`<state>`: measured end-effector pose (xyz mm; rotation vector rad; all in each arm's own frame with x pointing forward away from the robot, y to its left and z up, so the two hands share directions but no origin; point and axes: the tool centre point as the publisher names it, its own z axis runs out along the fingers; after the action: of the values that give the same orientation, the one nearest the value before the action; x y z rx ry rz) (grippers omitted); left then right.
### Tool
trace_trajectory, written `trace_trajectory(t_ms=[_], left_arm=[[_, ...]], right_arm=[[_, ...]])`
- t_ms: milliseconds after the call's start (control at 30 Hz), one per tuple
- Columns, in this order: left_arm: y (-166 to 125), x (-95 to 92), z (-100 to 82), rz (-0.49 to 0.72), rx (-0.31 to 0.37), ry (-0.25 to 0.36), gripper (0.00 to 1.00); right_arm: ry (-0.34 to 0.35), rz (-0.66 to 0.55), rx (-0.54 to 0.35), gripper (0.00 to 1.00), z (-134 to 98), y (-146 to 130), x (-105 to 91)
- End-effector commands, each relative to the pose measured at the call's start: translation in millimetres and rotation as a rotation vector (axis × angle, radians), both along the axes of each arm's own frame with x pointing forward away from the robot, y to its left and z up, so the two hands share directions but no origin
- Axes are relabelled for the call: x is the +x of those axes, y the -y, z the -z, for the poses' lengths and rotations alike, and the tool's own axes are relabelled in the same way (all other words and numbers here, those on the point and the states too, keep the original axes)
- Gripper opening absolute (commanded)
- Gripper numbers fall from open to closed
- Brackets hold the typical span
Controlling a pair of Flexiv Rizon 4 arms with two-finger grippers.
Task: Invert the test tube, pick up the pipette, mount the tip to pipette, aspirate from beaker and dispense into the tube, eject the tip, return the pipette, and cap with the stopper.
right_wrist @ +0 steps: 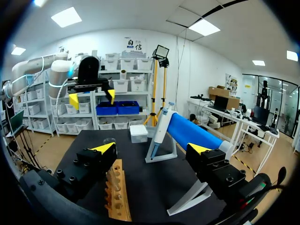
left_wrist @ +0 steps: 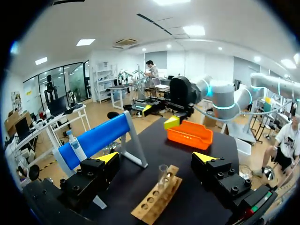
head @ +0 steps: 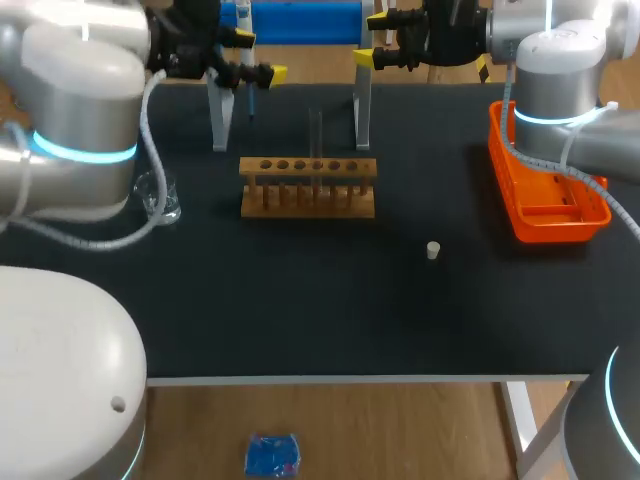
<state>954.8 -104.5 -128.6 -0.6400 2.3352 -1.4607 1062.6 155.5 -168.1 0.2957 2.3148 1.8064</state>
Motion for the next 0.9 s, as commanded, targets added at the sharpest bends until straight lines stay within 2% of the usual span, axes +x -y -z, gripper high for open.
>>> trace_trajectory(t_ms=[33,167,367,500,900], left_arm=[[2,-35.7,11.5,-0.068,0.003,0.04,1.0],[8,-42.0,28.1,-0.079,-0.001,0.053,1.0],[14,-40.8,52.3,-0.072,-0.035,0.055,1.0],[17,-35.0,67.3,-0.062,-0.037,0.047,1.0],[11,-15.0,93.7,0.002,-0.04,0.025,1.0]], right_arm=[[-0.003,-0.003,-0.003,1.0,-1,1,0.6],[-0.003,-0.003,-0.003,1.0,-1,1,0.6],[-0.003,-0.003,-0.003,1.0,-1,1,0.6],[-0.003,-0.003,-0.003,1.0,-1,1,0.6],[-0.003,-0.003,-0.003,1.0,-1,1,0.6]])
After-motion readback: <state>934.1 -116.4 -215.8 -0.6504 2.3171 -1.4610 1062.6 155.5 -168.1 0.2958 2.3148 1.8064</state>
